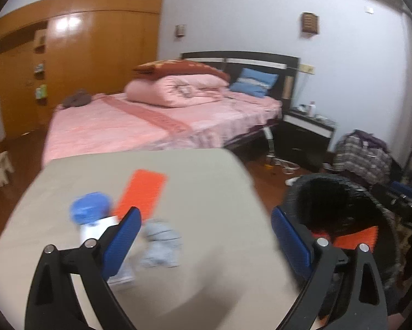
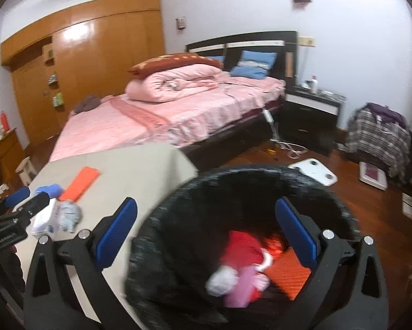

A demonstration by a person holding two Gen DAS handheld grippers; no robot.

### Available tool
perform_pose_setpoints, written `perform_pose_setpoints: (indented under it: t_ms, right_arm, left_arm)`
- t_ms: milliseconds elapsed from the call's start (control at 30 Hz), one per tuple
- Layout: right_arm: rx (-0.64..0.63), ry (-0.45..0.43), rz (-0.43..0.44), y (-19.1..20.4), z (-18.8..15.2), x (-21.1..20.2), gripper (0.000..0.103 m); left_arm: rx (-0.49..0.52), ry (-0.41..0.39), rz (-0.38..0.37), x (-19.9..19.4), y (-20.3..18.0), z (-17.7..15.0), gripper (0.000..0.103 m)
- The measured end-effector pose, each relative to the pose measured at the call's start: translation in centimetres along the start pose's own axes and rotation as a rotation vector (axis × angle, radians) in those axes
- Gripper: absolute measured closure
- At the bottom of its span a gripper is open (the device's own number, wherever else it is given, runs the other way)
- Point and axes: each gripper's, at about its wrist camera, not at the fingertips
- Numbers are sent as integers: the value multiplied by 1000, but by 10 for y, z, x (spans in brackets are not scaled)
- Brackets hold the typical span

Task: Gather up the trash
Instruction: 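Move both open tools back over the table toward the remaining items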

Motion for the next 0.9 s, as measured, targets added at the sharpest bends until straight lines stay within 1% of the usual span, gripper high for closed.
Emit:
perform_pose_setpoints:
  t_ms: [233,400,500,667,800,833,900]
  right_arm:
    - [-76,0,91,66,8,25,5]
    - [-138,17,127,105,9,44,5]
    - [-162,22,146,123,11,53,5]
    - [-188,37,154,140,11,63,5]
    - [-186,53,156,144,9,70,5]
    - [-186,55,157,145,10,72,5]
    - [-190,59,159,147,10,74,5]
  left_arm:
    - [-91,39,128,6,57,-18,10]
    - [-154,91,165,24,86,-29,11]
    - [-176,122,166,35,92,-33,11]
    - [-214,183,144,55,101,-38,18]
    - [-236,211,124,63,103,-37,27]
    - [-239,231,119,67,104,-37,31]
    - [-240,251,109,70,105,-39,35]
Point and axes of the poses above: each gripper's, at about its wrist camera, not at the fingertips, and x roughly the way its jaws point, y to its left, z to its top, and after that the axes turned 14 degrees about y, right-handed
